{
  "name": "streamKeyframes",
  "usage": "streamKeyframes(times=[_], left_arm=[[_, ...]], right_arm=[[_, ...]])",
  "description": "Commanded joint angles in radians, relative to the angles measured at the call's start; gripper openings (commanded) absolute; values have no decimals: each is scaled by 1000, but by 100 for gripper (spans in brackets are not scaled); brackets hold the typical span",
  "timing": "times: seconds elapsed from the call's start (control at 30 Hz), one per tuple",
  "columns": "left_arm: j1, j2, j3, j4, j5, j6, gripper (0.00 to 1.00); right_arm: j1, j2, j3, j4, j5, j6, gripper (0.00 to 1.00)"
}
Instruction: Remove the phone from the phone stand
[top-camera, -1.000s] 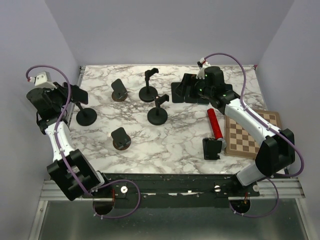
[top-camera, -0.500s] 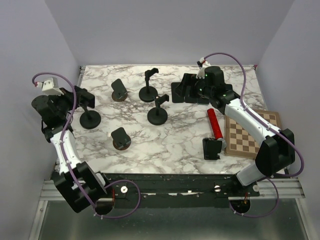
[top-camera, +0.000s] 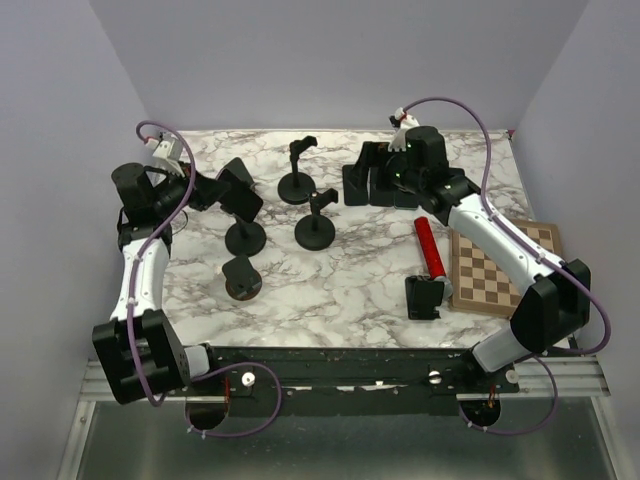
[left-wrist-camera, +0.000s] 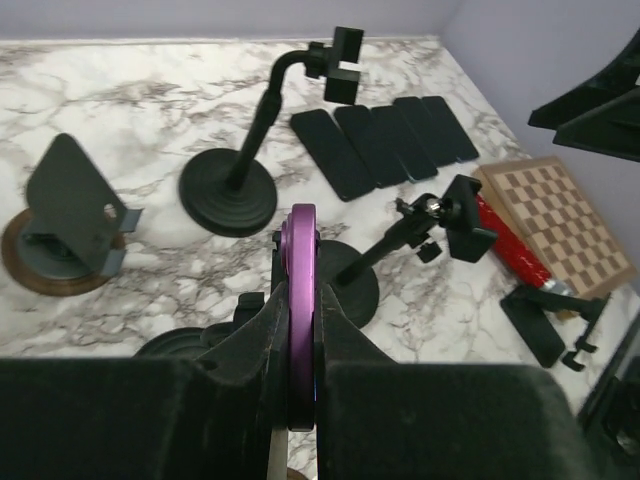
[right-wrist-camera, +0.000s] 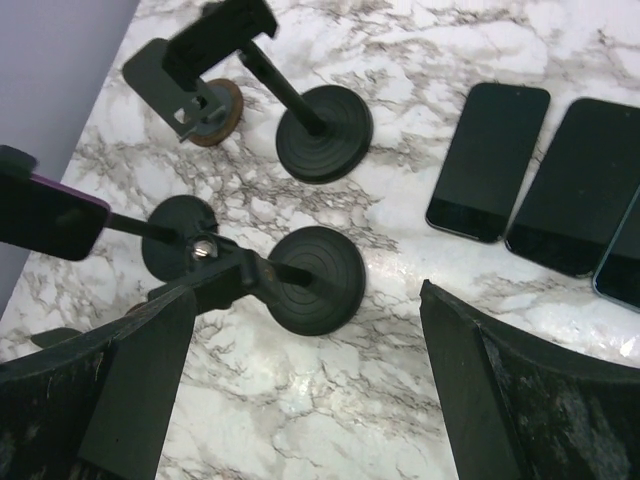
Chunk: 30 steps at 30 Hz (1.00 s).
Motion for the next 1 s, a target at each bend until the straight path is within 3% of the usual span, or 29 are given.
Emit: streamKeyframes(times=[0.0,0.17,0.23,0.3,0.37,0.4,0.43,0.47,0.6,0.7,0.87,0.97], left_arm=[[-66,96,115,-13,146,74,0],[-83,194,220,-107,207,117,0],[-86,224,261,-178,214,148,5],[-87,226,260,-176,182,134,19],[-87,205,239,-155,113,111,40],[-85,190,226,-142,88,90,56],[-85,177,216,-118,74,71,85],[-85,161,209,-107,46,51,97],[-77,74,162,-17,26,-36,99],[-51,-19,129,-1,-66,-91,98],[37,-176,111,-188,-451,-169,99],[113,-241,82,-272,-573,-209,98]], right_arm=[[66,-14,92,-54,76,-61,100],[164,8,174,-76,129,-136,100],[208,26,213,-86,150,-172,100],[251,56,254,-92,149,-199,100],[285,91,298,-95,150,-216,100],[302,106,315,-92,147,-223,100],[316,126,333,-90,145,-226,100],[331,143,353,-92,141,-232,100],[378,220,420,-98,149,-250,100],[406,267,464,-92,150,-270,100],[464,386,588,-122,189,-304,100],[500,469,683,-142,224,-311,100]])
